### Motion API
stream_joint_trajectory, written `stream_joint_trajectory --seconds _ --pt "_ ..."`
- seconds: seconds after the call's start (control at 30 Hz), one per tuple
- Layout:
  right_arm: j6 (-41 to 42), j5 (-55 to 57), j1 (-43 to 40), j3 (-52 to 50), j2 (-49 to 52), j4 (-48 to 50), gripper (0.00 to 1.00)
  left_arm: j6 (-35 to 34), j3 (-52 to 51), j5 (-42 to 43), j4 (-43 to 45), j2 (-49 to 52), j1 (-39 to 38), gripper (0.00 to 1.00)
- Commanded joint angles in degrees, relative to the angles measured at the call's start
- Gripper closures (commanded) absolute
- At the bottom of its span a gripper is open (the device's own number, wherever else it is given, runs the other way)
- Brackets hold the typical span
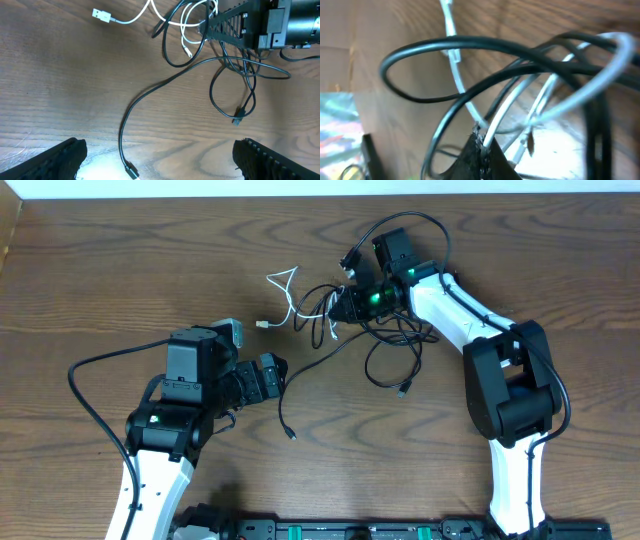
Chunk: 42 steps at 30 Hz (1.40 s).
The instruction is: Untangle cables
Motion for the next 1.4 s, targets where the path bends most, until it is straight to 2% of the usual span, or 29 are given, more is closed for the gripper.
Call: stream_joint_trajectory --seconds 0.0,0.17,0.43,0.67,1.07,1.37 --pt "-4.4 -9.4 -1.7 -0.3 -1.7 -0.6 0.99 0.3 1.2 0.5 -0.1 0.0 0.2 0.02" --pt "-7.9 -23.2 -6.4 -0.3 -1.7 -0.6 0.99 0.3 1.2 0.5 -0.1 0.0 0.2 0.02" --pt "-7.5 -46.3 -13.9 -0.3 -1.9 1.8 0.99 0.3 1.2 0.5 -0.1 0.0 0.2 0.02" --pt "-4.7 -45.6 -14.7 -0.2 -5.8 4.2 0.99 0.3 1.2 0.5 -0.1 0.0 0.2 0.02" --pt "6.6 -27.5 -13.9 -0.2 -23.9 17.3 0.99 0.3 1.2 0.5 -0.1 0.0 0.2 0.02" --pt "7.7 -15.7 -14.1 -0.2 -37.1 18.8 0.99 0.3 1.2 0.5 -0.1 0.0 0.2 0.02"
